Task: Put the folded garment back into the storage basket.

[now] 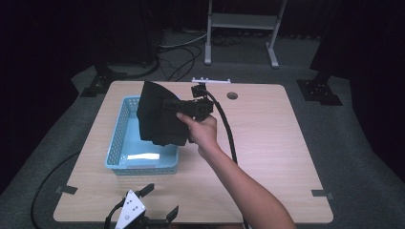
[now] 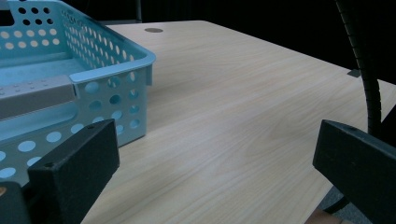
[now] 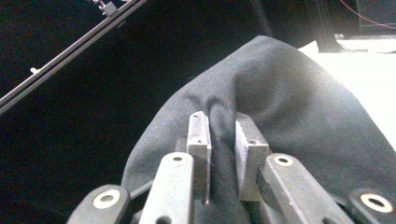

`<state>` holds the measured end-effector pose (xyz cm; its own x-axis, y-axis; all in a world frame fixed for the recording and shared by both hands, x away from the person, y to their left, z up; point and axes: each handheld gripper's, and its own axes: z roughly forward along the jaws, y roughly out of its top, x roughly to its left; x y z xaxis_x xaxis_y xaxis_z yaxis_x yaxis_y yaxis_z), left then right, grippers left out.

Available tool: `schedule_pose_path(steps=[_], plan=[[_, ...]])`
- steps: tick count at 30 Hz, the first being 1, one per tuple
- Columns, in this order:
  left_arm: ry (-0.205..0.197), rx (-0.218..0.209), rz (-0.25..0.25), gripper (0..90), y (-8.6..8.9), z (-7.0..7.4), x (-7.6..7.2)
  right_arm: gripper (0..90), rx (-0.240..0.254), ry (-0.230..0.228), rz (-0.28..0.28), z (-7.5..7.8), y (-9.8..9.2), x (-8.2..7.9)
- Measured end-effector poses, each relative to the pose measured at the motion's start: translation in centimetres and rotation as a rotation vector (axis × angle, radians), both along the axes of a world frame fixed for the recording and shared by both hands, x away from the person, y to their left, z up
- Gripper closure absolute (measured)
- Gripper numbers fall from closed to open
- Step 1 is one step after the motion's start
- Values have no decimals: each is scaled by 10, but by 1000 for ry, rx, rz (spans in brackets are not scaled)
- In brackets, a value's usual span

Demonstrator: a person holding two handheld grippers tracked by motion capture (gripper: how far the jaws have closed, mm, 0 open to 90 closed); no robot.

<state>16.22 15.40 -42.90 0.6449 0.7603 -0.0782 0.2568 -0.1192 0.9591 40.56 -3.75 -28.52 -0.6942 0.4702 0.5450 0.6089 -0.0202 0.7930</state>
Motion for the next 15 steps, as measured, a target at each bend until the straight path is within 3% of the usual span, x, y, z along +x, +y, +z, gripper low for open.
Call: schedule_pose_path(steps=[15], plan=[[-1, 1, 2, 0, 1, 0, 0, 789, -10, -13, 23, 10, 21, 6]])
